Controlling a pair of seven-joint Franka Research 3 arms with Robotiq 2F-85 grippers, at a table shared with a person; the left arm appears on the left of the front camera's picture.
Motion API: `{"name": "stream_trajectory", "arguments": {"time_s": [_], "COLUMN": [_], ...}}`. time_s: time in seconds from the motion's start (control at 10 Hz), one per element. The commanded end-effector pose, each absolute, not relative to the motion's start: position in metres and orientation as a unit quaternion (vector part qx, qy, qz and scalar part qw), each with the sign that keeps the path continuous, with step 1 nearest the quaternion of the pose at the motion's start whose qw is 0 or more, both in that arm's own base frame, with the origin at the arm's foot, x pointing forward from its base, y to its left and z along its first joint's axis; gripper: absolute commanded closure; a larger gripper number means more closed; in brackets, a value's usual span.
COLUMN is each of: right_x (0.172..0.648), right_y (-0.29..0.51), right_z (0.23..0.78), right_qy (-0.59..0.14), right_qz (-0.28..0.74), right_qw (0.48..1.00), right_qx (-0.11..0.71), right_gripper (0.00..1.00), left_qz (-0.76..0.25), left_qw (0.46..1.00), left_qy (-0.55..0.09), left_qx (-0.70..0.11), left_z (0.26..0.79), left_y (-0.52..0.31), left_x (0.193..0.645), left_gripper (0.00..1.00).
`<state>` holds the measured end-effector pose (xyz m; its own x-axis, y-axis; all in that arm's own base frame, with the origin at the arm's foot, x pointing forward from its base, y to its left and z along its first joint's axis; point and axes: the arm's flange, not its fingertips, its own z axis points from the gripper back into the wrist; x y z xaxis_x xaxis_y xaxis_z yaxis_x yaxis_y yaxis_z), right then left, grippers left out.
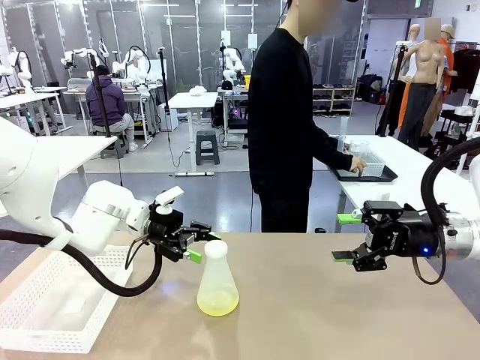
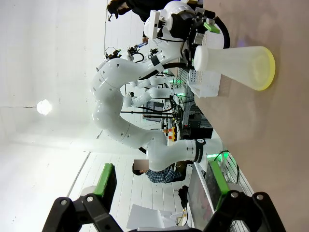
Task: Prepare the solutions needed for the experiment.
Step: When the human places the Big flask in the center of the table, pick up the Big flask and place it in the left Organizing basket.
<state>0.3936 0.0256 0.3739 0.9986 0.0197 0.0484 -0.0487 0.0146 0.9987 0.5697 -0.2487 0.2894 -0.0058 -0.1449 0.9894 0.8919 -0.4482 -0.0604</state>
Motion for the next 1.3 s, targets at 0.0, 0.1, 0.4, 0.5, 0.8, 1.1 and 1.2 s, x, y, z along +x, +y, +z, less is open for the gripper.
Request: {"name": "stream_trajectory", "arguments": {"time_s": [0.0,0.1,0.4,0.5,0.8,1.1,1.2], "right_x": [0.393,0.393,0.393,0.393,0.393,0.393,0.393], "right_y": [0.026,0.026,0.026,0.026,0.026,0.026,0.026], "right_z": [0.374,0.374,0.374,0.374,0.374,0.374,0.374], "right_qy": [-0.015,-0.015,-0.015,-0.015,-0.015,-0.015,-0.015], "right_qz": [0.028,0.028,0.028,0.028,0.028,0.028,0.028], "right_qw": [0.709,0.709,0.709,0.709,0.709,0.709,0.709], "right_qx": [0.704,0.704,0.704,0.704,0.704,0.704,0.704], "right_gripper": [0.06,0.06,0.06,0.06,0.06,0.06,0.06], "left_qz": [-0.640,-0.641,-0.643,-0.642,-0.645,-0.645,-0.649], "left_qw": [0.413,0.408,0.404,0.396,0.374,0.354,0.345], "left_qy": [-0.302,-0.300,-0.300,-0.303,-0.294,-0.295,-0.300], "left_qx": [-0.574,-0.577,-0.578,-0.583,-0.599,-0.610,-0.608], "left_z": [0.288,0.288,0.284,0.283,0.276,0.271,0.272], "left_y": [-0.256,-0.260,-0.272,-0.276,-0.287,-0.287,-0.287], "left_x": [0.574,0.570,0.566,0.565,0.562,0.559,0.558], "left_gripper": [0.00,0.00,0.00,0.00,0.00,0.00,0.00]}}
